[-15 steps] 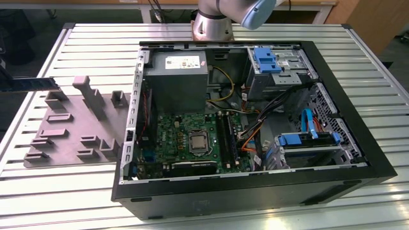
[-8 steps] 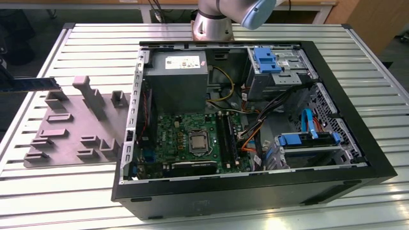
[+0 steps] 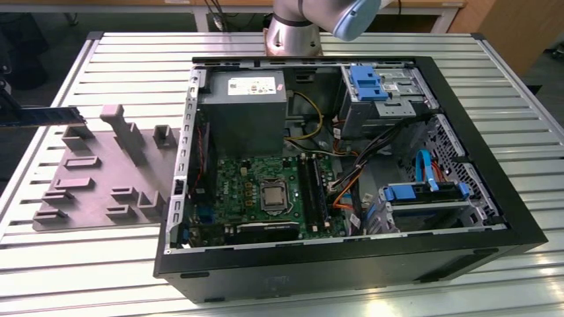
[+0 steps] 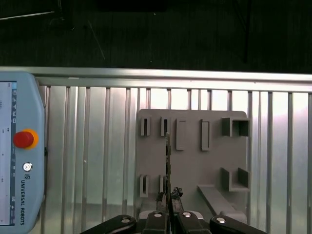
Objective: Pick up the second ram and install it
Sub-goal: 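Pick up the second ram and move it above second insertion slot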
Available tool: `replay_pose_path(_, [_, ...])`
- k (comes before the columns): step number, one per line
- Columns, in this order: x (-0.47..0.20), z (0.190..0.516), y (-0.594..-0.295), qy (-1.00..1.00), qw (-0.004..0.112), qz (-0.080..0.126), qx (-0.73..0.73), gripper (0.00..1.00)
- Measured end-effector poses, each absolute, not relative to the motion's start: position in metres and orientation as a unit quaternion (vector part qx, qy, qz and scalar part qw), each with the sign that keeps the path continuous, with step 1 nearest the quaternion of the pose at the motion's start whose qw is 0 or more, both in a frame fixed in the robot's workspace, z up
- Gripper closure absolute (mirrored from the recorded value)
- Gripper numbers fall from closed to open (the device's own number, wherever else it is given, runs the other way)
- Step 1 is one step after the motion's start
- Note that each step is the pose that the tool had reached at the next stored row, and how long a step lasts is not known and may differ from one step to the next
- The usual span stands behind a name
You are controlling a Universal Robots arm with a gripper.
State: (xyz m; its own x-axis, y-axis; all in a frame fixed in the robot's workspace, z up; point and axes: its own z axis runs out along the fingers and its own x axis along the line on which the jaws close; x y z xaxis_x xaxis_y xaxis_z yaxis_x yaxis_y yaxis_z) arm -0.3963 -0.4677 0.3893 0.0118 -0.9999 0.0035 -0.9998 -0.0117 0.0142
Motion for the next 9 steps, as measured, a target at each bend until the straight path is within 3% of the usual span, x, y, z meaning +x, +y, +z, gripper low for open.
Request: replay_pose_path(9, [-0.3944,0.3893,-0.4677,-0.703,0.006,-0.004,0.711,0.86])
